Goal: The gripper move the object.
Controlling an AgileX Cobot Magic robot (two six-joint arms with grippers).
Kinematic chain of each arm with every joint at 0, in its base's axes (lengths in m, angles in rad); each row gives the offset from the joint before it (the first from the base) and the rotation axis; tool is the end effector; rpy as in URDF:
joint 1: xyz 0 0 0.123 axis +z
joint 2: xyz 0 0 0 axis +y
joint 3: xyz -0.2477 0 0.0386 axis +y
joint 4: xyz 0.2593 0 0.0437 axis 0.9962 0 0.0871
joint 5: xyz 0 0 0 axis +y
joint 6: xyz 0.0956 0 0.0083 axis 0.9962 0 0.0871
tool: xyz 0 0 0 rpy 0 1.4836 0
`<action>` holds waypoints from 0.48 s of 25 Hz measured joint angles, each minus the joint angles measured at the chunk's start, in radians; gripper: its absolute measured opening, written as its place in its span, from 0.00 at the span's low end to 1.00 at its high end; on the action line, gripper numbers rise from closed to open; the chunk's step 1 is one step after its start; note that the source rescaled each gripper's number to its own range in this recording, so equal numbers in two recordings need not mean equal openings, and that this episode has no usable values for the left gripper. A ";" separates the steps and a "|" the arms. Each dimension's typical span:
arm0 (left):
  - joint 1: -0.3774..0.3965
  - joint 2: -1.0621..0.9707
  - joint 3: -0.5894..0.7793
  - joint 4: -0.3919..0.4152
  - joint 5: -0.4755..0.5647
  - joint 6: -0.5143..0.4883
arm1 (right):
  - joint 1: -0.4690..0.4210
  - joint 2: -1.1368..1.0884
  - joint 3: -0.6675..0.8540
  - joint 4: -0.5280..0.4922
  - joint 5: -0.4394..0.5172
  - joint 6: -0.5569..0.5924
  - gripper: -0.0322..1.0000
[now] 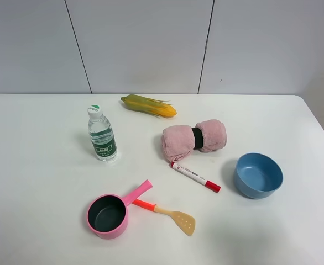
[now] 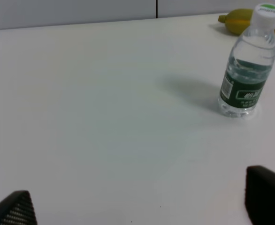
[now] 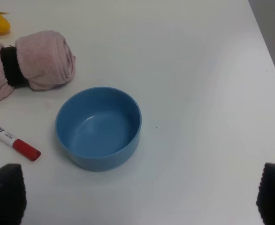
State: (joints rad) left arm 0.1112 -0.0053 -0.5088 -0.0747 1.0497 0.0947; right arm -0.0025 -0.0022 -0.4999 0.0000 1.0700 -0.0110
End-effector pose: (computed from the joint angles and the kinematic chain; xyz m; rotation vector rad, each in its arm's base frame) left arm 0.0431 -0.0014 0.2844 -0.0131 2.0172 0.0418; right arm 0.0435 -0.0001 0.2797 -0.0087 2.0515 -0.0084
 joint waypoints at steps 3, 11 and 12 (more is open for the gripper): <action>0.000 0.000 0.000 0.000 0.000 0.000 | 0.000 0.000 0.000 0.000 0.000 0.000 1.00; 0.000 0.000 0.000 0.000 0.000 0.000 | 0.000 0.000 0.000 0.000 0.000 0.000 1.00; 0.000 0.000 0.000 0.000 0.000 0.000 | 0.000 0.000 0.000 0.000 0.000 0.000 1.00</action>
State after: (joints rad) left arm 0.1112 -0.0053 -0.5088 -0.0747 1.0497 0.0947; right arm -0.0025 -0.0022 -0.4999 0.0000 1.0700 -0.0110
